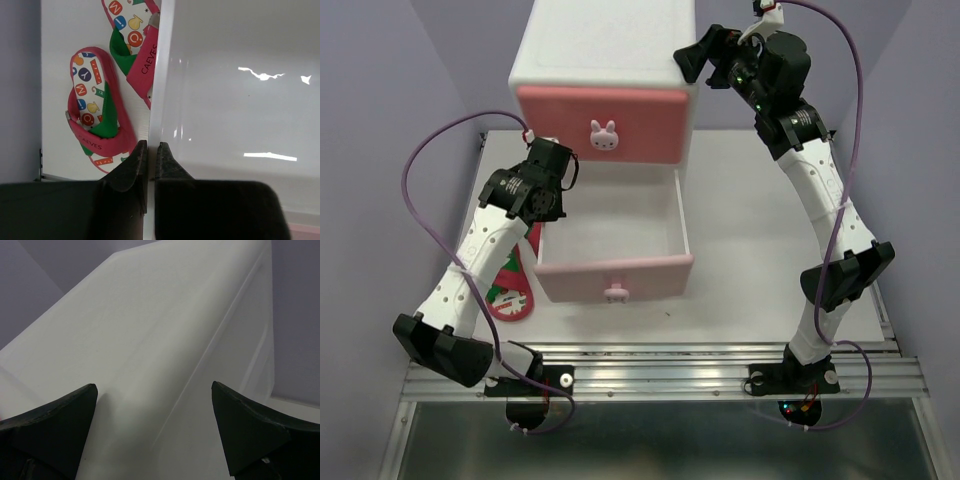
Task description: Place and organize the shoes in the shoe cabinet
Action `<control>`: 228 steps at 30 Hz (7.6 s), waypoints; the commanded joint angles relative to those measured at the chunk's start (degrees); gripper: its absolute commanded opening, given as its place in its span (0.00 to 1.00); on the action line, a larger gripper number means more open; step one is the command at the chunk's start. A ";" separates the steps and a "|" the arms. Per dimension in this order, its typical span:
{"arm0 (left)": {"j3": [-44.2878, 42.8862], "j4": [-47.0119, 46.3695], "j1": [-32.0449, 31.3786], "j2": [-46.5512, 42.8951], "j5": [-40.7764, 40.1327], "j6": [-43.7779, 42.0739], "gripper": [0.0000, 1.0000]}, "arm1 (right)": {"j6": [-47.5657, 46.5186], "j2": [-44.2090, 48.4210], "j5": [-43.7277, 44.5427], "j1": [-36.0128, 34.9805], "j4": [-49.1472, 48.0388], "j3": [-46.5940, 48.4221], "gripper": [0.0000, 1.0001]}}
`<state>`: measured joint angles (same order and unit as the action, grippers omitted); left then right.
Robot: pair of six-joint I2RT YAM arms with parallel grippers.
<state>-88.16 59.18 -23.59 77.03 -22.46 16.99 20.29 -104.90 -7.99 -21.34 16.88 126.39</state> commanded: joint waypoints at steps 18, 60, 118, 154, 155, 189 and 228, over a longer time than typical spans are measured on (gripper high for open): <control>-5.26 -1.97 1.45 -2.50 -11.03 5.85 0.81 | -6.49 -1.53 -0.80 0.51 14.32 -4.04 1.00; 10.99 -20.06 34.23 17.44 25.80 22.20 0.97 | -4.82 3.83 0.69 0.51 13.96 -8.26 1.00; -7.48 -5.55 35.37 -16.29 37.70 21.15 0.00 | -8.43 5.06 2.45 0.51 13.71 -11.07 1.00; 4.39 -16.81 34.14 -25.35 35.64 41.62 0.00 | -8.34 6.82 2.28 0.51 13.26 -15.73 1.00; 6.66 -17.51 33.79 -26.49 35.55 42.41 0.00 | -8.43 6.82 2.36 0.51 13.35 -15.91 1.00; 22.41 -28.76 -4.09 -18.59 21.56 48.67 0.00 | -9.31 12.44 5.52 0.51 13.53 -25.22 1.00; 18.48 -40.57 -12.88 5.49 20.88 47.79 0.48 | -9.92 14.90 13.96 0.51 12.12 -25.76 1.00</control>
<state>-64.90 18.37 -36.25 82.98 -1.76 65.82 11.70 -90.78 4.80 -20.38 31.33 98.48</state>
